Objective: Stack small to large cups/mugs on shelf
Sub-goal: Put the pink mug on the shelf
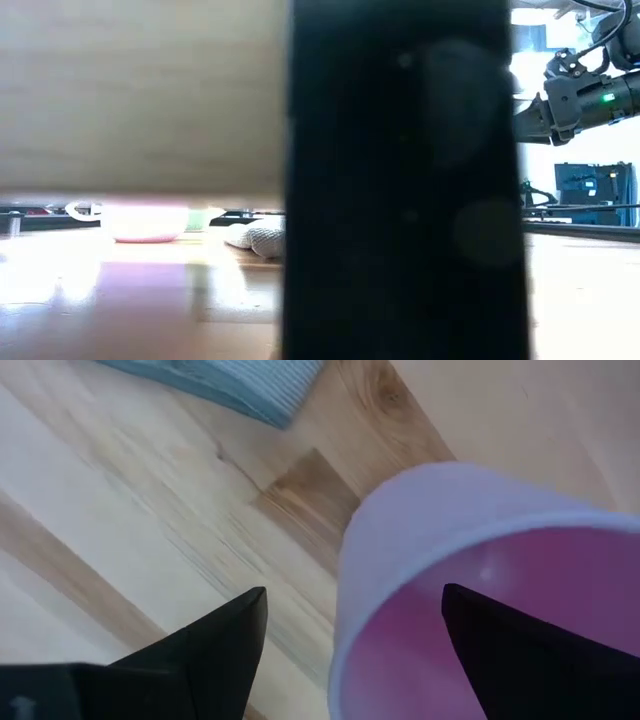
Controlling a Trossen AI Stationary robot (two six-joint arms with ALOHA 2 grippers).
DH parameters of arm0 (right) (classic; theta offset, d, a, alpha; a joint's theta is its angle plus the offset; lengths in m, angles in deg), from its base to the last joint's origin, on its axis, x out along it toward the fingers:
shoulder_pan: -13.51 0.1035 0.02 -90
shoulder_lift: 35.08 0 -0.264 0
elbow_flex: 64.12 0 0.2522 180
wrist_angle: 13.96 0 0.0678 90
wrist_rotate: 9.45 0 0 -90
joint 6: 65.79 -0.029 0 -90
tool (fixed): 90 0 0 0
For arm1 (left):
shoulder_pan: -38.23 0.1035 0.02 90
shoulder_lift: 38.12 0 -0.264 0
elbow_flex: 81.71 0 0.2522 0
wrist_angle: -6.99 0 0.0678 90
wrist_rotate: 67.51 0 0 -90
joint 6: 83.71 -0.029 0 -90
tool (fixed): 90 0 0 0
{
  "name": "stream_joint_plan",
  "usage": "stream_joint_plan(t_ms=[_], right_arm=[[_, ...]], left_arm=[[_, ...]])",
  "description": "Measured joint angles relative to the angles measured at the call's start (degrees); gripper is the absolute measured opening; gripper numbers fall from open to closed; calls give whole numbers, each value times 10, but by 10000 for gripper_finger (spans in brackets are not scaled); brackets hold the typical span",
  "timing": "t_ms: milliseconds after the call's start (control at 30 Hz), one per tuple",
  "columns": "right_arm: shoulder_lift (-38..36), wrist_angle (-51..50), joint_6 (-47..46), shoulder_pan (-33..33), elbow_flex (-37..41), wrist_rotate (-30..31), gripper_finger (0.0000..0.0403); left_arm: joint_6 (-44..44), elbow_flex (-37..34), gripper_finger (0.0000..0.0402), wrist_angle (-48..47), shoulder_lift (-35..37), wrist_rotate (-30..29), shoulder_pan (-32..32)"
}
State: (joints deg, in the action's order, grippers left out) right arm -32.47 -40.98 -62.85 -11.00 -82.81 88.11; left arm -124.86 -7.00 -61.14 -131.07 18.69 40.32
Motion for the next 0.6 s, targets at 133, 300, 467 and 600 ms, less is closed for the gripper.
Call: stream_joint_plan(t_ms=[133,300,467,600], right_arm=[[0,0,0,0,0,0,260],[0,0,0,0,0,0,260],[0,0,0,0,0,0,260],[0,3,0,0,0,0,260]], left_arm=[[28,0,292,8,4,0,0],[62,0,293,17,4,0,0],[71,0,293,17,4,0,0],[84,0,293,17,4,-1,0]])
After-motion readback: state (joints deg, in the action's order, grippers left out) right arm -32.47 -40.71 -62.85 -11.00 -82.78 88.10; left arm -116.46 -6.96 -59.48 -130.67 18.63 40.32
